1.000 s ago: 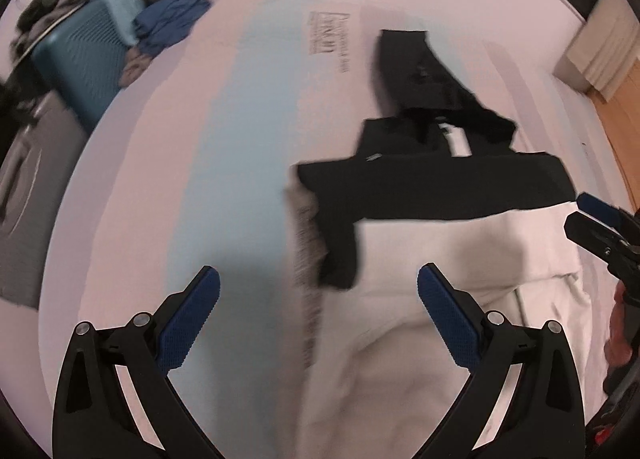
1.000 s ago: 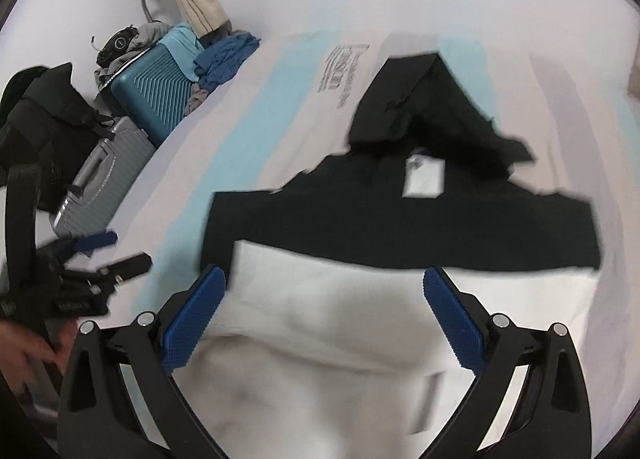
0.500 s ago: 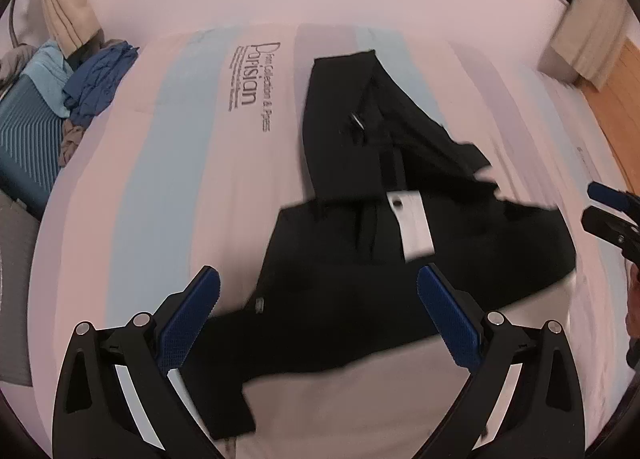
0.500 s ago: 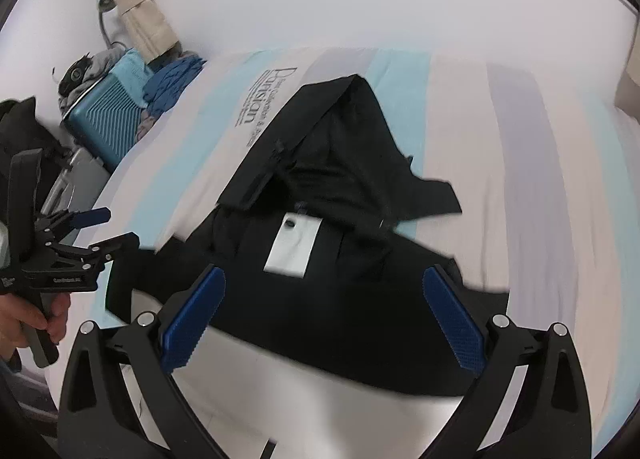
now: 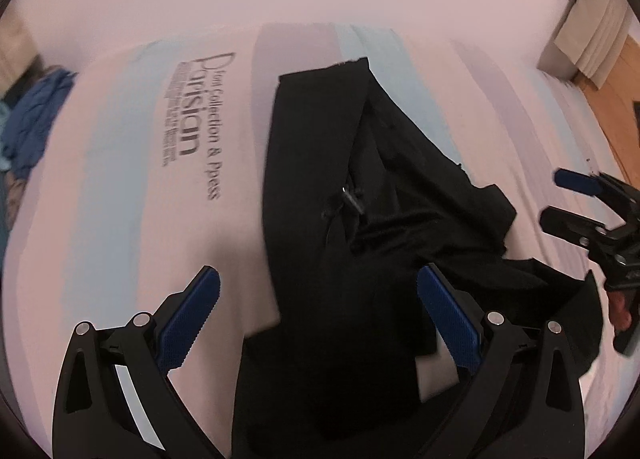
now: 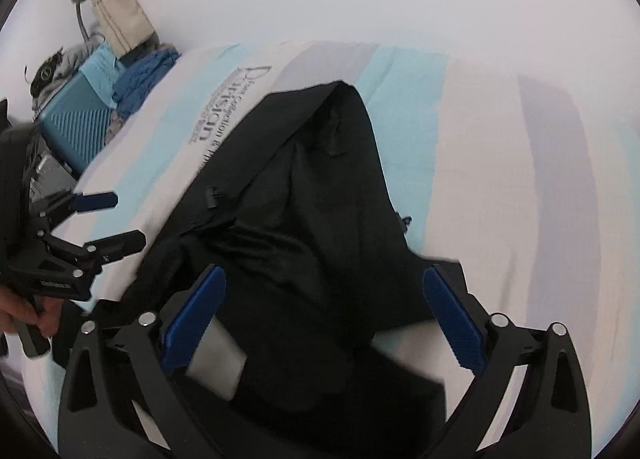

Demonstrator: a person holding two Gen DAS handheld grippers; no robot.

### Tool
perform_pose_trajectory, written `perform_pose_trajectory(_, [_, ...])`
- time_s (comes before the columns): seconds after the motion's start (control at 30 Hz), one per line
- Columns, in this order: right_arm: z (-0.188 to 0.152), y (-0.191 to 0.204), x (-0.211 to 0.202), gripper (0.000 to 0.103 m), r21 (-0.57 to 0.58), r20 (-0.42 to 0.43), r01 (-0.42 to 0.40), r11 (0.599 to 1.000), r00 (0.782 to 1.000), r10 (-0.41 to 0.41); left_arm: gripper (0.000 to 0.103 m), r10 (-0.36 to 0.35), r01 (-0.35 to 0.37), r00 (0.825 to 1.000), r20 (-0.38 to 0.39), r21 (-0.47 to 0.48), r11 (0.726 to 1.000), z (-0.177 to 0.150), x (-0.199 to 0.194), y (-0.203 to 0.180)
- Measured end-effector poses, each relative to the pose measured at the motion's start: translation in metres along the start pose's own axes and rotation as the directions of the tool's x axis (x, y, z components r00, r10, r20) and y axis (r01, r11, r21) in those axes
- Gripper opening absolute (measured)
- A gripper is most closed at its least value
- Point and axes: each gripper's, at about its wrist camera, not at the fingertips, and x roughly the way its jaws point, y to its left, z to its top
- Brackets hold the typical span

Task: Fold large clothes

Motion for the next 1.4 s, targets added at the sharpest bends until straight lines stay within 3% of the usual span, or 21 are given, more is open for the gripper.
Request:
perform_pose_trajectory(0.07, [0.005,-0.004,0.02,0.085,-0.036,-0.015,-0.002,0.999,1.0,0.002,0.097,-0.002,0.002,1.0,-0.001,0.026,1.0,0.008,0.018,0.003])
perform_pose_trajectory(0.37, [0.031,-0.024,0.094,0.084,-0.118,-0.075,-0.004,0.993,0.997,-0.005,0.097,-0.016,0.017,1.0,-0.023,0.053,0.998,0.048,0.078,0.022])
perform_pose_trajectory(0.73, [0.069,-0.042,0.147,0.081,0.048,-0.101,-0.042,0.998,0.994,0.046,0.097,-0.009,0.009,0.999,-0.032,0.0,1.0,0.082,0.127,0.031])
perform_pose_trajectory(0.93, [0.079,-0.036,0.162,0.069,0.046,-0.122,-0.07,0.996,0.99,0.075,0.096,-0.038,0.038,0.999,-0.031,-0.005,0.999,0.101,0.145,0.031])
perform_pose_trajectory(1.0, [0.077,-0.036,0.163,0.064,0.061,-0.131,-0.09,0.994,0.987,0.097,0.081,-0.065,0.062,0.996,-0.068,-0.041,0.997,0.104,0.156,0.037])
perform_pose_trajectory(1.07, [0.075,-0.038,0.163,0.056,0.075,-0.132,-0.096,0.993,0.986,0.106,0.077,-0.091,0.086,0.993,-0.078,-0.072,0.994,0.105,0.162,0.043])
perform_pose_trajectory(1.13, [0.073,-0.04,0.165,0.046,0.081,-0.142,-0.091,0.993,0.985,0.102,0.076,-0.062,0.056,0.996,-0.062,-0.08,0.995,0.105,0.162,0.048])
perform_pose_trajectory(1.2, [0.07,-0.046,0.166,0.043,0.094,-0.143,-0.077,0.993,0.986,0.09,0.079,-0.037,0.03,0.998,-0.057,-0.105,0.994,0.105,0.163,0.055])
perform_pose_trajectory(1.27, [0.07,-0.052,0.167,0.043,0.121,-0.138,-0.057,0.991,0.988,0.074,0.082,-0.022,0.015,0.998,-0.064,-0.11,0.994,0.106,0.165,0.059])
perform_pose_trajectory(1.4, [0.069,-0.054,0.171,0.057,0.138,-0.135,-0.05,0.989,0.988,0.069,0.093,0.038,-0.044,0.997,-0.062,-0.096,0.994,0.108,0.166,0.061])
